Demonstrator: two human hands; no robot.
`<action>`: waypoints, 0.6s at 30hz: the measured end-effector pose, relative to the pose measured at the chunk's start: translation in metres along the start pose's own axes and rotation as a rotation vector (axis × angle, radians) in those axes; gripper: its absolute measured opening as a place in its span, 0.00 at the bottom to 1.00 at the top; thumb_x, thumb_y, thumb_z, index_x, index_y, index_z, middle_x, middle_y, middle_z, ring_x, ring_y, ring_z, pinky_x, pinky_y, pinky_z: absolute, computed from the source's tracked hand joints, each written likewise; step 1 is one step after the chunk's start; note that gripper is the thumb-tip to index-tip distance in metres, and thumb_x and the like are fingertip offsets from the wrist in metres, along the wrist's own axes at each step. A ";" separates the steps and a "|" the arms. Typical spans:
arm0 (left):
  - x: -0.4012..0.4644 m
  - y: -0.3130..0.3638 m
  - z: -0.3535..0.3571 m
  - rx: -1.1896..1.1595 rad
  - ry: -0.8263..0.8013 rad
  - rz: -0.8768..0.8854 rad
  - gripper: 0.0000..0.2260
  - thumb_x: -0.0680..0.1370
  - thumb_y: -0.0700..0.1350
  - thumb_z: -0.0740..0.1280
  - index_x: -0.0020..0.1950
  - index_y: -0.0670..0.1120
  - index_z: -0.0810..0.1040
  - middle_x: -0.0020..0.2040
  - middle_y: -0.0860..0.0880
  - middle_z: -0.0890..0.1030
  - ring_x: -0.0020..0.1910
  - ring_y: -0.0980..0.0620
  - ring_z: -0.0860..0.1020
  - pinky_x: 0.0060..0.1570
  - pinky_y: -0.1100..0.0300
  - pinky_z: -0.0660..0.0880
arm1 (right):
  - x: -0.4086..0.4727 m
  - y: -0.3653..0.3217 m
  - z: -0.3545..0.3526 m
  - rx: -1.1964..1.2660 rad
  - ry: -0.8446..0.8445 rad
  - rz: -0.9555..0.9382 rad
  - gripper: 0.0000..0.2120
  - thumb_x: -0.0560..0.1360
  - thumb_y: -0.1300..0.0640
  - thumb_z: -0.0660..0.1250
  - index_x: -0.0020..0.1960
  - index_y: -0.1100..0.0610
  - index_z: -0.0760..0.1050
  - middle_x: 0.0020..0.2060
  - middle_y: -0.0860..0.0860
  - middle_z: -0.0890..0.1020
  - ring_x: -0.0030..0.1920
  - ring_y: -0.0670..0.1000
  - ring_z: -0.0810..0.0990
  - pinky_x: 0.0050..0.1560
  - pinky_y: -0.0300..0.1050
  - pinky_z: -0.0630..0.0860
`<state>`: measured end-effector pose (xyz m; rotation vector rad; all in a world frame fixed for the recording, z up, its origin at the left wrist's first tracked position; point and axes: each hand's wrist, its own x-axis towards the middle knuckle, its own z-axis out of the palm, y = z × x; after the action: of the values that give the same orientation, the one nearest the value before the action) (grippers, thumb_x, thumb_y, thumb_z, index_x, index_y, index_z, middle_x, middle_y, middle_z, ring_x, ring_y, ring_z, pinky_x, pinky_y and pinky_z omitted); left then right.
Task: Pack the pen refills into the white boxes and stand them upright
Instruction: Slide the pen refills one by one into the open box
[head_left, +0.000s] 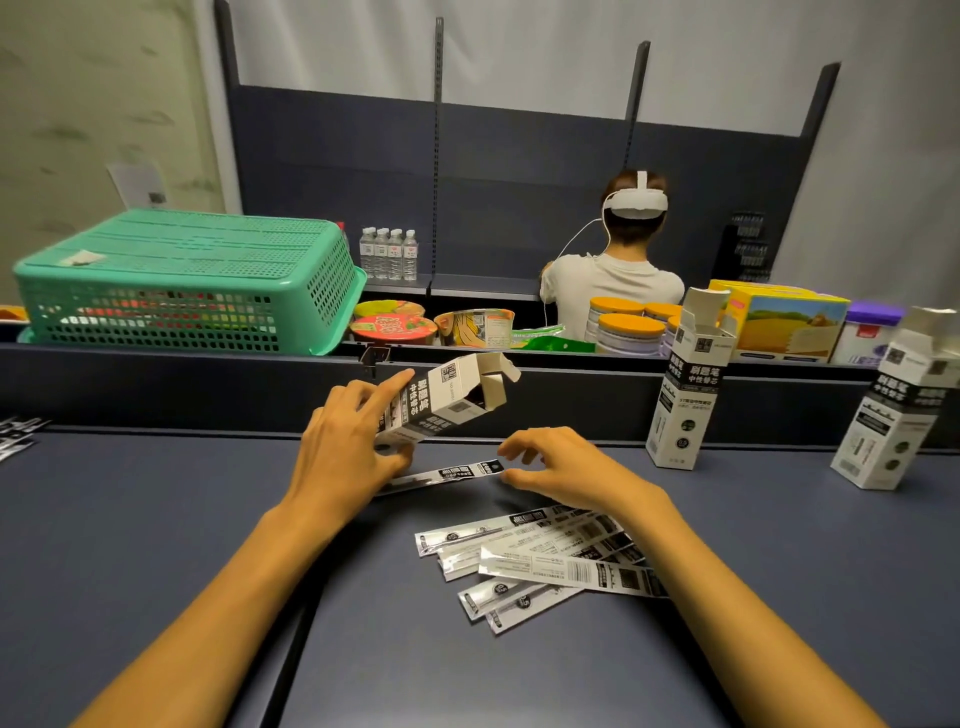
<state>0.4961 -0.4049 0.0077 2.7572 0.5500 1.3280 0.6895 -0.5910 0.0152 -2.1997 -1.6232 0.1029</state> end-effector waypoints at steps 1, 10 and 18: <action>0.000 -0.001 0.000 0.000 -0.001 -0.003 0.36 0.66 0.46 0.76 0.72 0.52 0.68 0.51 0.47 0.75 0.48 0.48 0.72 0.42 0.54 0.72 | 0.005 -0.003 0.001 -0.022 -0.024 -0.004 0.18 0.77 0.44 0.65 0.65 0.48 0.73 0.59 0.46 0.78 0.55 0.44 0.76 0.56 0.43 0.76; 0.001 -0.005 0.000 0.006 -0.007 -0.008 0.37 0.65 0.46 0.77 0.72 0.51 0.68 0.51 0.47 0.75 0.48 0.48 0.72 0.42 0.55 0.72 | 0.020 -0.016 0.025 -0.128 -0.149 -0.077 0.22 0.77 0.38 0.59 0.67 0.45 0.73 0.53 0.46 0.81 0.47 0.46 0.78 0.49 0.46 0.76; 0.001 -0.004 0.000 -0.002 -0.006 0.006 0.36 0.66 0.46 0.77 0.73 0.51 0.68 0.51 0.46 0.75 0.48 0.47 0.72 0.41 0.54 0.72 | -0.010 0.012 -0.013 -0.058 -0.197 0.081 0.16 0.73 0.40 0.67 0.56 0.46 0.82 0.60 0.44 0.79 0.59 0.45 0.77 0.59 0.47 0.75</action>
<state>0.4952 -0.4010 0.0079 2.7630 0.5402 1.3200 0.7010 -0.6065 0.0207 -2.3638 -1.6574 0.3073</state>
